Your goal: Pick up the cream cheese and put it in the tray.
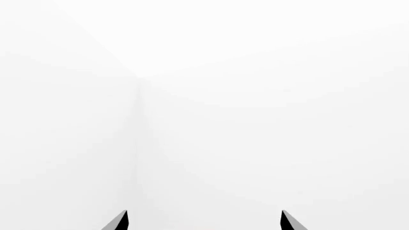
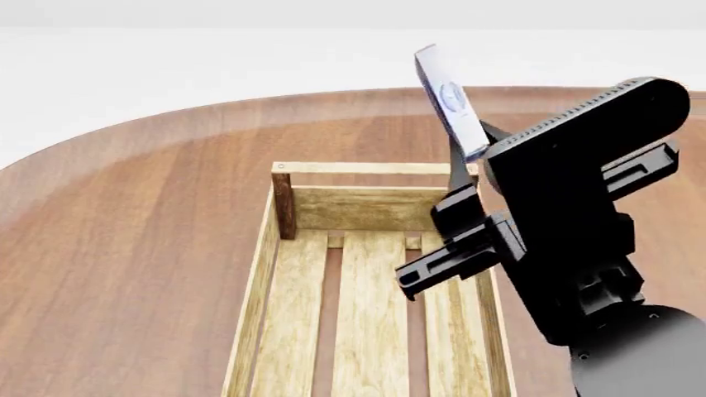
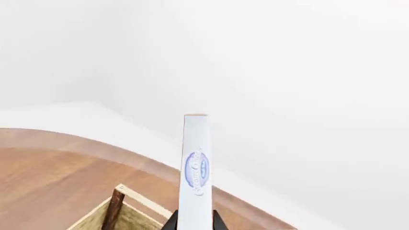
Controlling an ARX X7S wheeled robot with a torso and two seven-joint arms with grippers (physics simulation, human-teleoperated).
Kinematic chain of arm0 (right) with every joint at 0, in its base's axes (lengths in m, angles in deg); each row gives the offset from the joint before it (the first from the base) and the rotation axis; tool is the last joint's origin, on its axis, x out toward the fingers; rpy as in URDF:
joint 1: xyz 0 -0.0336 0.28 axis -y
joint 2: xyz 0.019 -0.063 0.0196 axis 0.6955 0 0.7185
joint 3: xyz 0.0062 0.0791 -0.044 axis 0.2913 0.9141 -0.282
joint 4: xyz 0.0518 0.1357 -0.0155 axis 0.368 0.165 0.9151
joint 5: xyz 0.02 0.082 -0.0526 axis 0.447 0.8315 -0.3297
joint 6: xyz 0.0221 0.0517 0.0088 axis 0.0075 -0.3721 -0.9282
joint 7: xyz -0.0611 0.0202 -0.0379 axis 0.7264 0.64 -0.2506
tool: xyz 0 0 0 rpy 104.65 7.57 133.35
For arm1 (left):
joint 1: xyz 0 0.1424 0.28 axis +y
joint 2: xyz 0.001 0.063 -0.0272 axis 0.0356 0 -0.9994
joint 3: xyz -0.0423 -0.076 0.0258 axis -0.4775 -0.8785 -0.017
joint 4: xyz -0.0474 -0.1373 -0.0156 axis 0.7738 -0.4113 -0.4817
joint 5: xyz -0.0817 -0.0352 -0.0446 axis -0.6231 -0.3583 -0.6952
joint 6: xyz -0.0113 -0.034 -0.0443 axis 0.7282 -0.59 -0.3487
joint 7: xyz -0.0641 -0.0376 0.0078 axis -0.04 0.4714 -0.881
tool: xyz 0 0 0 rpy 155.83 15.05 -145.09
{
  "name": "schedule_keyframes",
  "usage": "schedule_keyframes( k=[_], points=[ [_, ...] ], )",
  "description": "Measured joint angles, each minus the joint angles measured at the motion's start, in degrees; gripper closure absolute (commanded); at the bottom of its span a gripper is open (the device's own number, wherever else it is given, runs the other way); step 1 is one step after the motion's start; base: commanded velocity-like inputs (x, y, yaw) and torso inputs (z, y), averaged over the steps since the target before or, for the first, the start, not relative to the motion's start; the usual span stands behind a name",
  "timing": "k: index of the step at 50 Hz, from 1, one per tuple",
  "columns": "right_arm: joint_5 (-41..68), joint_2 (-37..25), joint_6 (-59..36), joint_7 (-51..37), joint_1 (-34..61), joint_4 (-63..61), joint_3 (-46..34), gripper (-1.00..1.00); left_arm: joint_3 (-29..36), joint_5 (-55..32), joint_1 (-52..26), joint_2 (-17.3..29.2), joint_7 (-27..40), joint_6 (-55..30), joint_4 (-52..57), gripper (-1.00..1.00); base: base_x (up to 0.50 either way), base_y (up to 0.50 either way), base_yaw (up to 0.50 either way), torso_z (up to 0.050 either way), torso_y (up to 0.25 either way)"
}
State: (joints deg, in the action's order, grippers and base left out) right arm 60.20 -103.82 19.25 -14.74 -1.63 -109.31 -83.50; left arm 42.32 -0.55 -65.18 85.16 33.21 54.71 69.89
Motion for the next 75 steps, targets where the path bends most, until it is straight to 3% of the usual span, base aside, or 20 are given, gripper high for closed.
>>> schedule_keyframes(
  k=[29,45,75],
  points=[
    [11.6,-0.7,-7.1,13.4,7.2,8.5,-0.9,1.00,0.5,-0.7,-0.7,0.2,0.0,-0.8,-0.3,-1.00,0.00,0.00,0.00,0.000,0.000],
    [12.6,0.2,-9.9,14.9,8.2,14.5,-2.2,1.00,0.1,-0.2,-0.7,-0.1,1.0,-0.6,-0.3,-1.00,0.00,0.00,0.00,0.000,0.001],
    [12.7,0.4,-11.0,15.9,8.6,14.0,-5.5,1.00,-0.3,4.7,-0.3,-1.4,2.6,-2.0,0.1,-1.00,0.00,0.00,0.00,0.000,-0.054]
  ],
)
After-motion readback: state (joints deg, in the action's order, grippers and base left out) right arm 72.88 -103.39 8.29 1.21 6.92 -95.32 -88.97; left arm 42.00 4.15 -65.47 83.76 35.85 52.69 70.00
